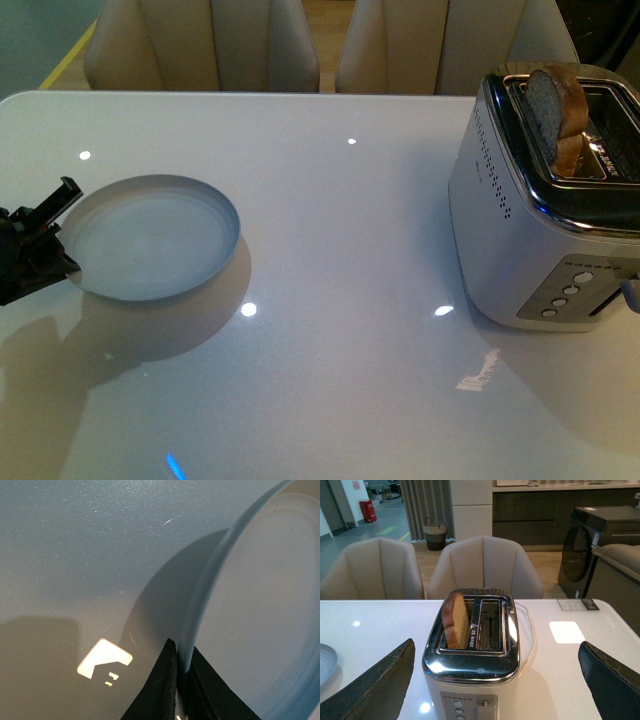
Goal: Left arm holds plate, right arm toasts bread
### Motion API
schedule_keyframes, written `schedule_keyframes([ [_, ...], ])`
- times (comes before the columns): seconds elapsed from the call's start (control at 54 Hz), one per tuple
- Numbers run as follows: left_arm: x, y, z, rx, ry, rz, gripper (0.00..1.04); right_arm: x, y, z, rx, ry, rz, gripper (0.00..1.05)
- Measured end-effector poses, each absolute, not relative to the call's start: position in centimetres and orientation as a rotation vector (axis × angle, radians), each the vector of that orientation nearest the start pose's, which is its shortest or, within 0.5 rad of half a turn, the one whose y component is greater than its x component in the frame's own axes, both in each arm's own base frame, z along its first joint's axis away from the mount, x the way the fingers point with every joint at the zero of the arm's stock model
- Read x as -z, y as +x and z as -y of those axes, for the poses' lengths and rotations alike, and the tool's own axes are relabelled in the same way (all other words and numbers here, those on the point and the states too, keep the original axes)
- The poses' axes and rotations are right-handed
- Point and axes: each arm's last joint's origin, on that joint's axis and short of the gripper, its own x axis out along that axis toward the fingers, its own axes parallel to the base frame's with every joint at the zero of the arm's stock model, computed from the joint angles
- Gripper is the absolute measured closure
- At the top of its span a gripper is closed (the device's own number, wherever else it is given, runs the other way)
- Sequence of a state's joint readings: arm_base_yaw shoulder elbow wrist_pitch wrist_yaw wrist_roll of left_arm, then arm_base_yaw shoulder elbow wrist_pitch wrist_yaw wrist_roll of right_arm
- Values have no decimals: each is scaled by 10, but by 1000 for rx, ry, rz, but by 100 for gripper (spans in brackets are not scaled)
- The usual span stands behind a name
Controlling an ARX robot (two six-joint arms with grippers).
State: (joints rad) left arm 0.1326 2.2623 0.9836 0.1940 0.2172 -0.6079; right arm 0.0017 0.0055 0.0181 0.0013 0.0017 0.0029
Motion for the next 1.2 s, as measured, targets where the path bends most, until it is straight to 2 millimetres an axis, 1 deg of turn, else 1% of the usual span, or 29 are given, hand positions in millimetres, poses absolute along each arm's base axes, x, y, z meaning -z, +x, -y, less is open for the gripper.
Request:
schedule_keyframes([
  [0.222,14,355,-53,-293,-749,-1094,102,-169,97,0,0,3,14,9],
  [0.407,17,357,-54,-290,-747,-1084,102,-169,97,0,0,3,14,9],
  [0.592,27,355,-53,-295,-752,-1095,102,-169,97,0,0,3,14,9],
  [0.759,28,355,-53,-292,-762,-1087,101,-169,97,0,0,3,14,9],
  [0.944,29,354,-51,-297,-762,-1088,75,-169,97,0,0,3,14,9],
  [1.018,28,354,-51,-297,-764,-1082,65,-169,97,0,0,3,14,9],
  [1.073,26,353,-50,-296,-765,-1079,54,-169,97,0,0,3,14,9],
  [1.129,23,351,-50,-298,-764,-1077,47,-169,97,0,0,3,14,9],
  [1.203,11,346,-49,-293,-762,-1061,30,-169,97,0,0,3,14,9],
])
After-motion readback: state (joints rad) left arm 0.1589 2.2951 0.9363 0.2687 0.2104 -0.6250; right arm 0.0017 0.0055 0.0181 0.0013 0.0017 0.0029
